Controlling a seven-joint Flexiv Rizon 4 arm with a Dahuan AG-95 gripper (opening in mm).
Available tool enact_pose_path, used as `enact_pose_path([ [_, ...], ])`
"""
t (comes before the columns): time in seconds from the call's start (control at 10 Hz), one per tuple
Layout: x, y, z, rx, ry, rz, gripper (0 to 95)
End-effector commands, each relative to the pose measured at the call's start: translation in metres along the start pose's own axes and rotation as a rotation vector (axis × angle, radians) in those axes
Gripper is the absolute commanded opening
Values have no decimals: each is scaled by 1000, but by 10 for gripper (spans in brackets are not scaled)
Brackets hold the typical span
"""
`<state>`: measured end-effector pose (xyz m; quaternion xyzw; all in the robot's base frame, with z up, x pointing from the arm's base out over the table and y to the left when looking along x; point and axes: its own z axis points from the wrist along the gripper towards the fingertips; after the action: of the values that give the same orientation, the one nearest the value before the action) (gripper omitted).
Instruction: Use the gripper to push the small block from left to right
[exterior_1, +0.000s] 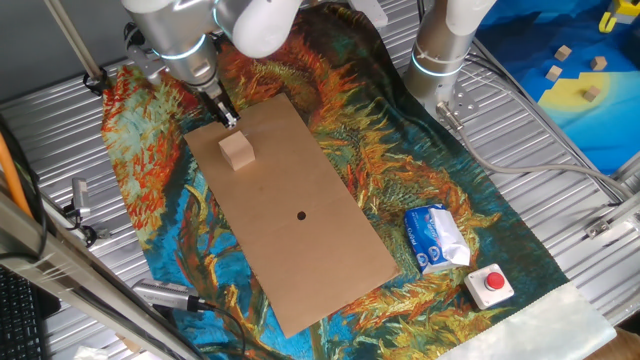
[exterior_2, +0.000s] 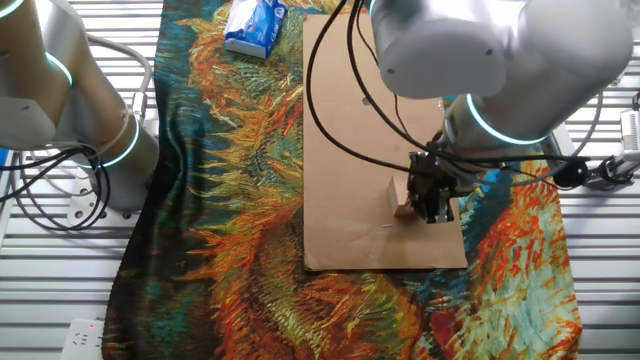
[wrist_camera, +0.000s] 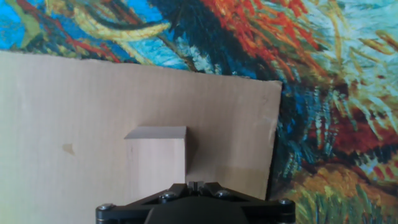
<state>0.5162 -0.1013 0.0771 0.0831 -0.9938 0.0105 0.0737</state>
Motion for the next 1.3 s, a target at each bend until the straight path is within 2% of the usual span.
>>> enact_pose_path([
  [0.1, 3, -5, 7, -15, 1, -2, 0],
  [0.3, 2, -7, 16, -40, -18, 0, 0],
  [0.5, -1, -7, 19, -45, -24, 5, 0],
  [0.9, -4, -8, 20, -40, -35, 6, 0],
  [1.3, -4, -7, 21, -61, -38, 21, 0],
])
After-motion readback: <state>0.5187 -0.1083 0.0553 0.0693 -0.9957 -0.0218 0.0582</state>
